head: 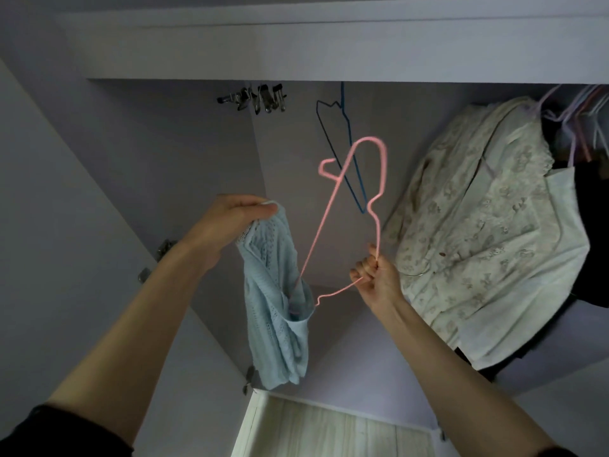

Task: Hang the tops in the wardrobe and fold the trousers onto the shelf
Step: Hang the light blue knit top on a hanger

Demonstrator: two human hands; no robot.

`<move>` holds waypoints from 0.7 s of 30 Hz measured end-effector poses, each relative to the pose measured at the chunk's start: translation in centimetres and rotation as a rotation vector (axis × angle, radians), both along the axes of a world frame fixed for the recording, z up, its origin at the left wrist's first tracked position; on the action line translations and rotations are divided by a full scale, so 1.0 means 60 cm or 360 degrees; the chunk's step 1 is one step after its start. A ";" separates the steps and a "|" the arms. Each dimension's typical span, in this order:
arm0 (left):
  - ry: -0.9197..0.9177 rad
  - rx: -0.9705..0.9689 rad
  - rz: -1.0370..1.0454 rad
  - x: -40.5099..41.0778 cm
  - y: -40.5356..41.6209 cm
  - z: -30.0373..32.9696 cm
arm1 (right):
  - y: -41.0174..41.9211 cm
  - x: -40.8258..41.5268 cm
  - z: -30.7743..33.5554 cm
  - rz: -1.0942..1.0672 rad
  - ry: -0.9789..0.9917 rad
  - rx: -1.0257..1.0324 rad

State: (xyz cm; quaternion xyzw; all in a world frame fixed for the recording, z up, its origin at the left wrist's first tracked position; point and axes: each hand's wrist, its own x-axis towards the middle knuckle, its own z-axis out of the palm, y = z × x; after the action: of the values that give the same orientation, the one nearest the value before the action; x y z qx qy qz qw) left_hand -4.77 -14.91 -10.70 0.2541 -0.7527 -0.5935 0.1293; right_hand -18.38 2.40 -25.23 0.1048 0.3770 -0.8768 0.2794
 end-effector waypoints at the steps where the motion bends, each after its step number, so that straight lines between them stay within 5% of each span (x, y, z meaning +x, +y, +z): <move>1: 0.0019 0.0007 0.0014 -0.002 0.001 0.007 | -0.007 0.004 -0.005 0.0019 0.0032 0.0086; 7: -0.0006 -0.0119 0.0404 0.006 -0.034 0.010 | 0.003 -0.008 -0.018 0.0055 0.0263 0.0538; 13: -0.0071 -0.0171 0.0513 0.006 -0.039 -0.031 | 0.011 -0.022 0.007 0.0014 0.0842 0.1120; 21: -0.0010 -0.0123 0.0744 0.008 -0.052 -0.069 | 0.053 -0.051 0.025 0.0062 0.1202 0.1272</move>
State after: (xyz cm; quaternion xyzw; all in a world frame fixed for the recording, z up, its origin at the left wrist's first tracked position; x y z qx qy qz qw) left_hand -4.30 -18.04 -14.84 0.4181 -0.6960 -0.5173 0.2703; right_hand -21.43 5.61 -23.75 -0.1263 0.7566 -0.6367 0.0794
